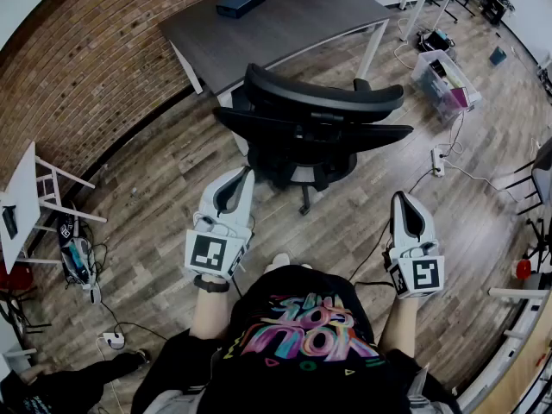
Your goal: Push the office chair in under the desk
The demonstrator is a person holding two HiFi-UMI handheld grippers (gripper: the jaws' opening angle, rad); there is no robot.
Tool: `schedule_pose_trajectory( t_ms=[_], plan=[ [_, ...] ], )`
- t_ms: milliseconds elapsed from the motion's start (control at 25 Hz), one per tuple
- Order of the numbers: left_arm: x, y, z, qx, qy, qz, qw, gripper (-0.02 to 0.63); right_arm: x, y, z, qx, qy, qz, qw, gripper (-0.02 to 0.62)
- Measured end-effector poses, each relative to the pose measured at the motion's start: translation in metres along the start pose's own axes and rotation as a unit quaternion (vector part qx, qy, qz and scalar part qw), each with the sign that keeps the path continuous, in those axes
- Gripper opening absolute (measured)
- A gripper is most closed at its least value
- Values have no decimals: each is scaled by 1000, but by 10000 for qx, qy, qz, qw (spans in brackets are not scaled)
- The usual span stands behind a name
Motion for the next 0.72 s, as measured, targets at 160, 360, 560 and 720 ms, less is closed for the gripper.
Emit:
schedule_pose_trajectory(
  t_ms=[160,360,560,720],
  plan=[
    [0,0,0,118,45,65,9999,2,-1,-3,0,-57,70,-51,9999,-2],
    [4,0,-5,221,383,65,9990,2,5,-9,-3,-140,244,-229,9993,0],
    [12,3,-11,339,622,-46,9975,34,16,-13,-8,-167,270,-166,9994,2],
    [19,6,-13,426,736,-62,9964,74,24,-19,-8,-316,286,-62,9991,8]
  ],
)
Point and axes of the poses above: the fingertips, and each gripper's own axes: x forward along the fingers, y to its left, z out of its top, the point moved 7 cm from there along -x, backward along the fingers, and after that the axes turned 2 degrees about -z, right-handed, at the moved point
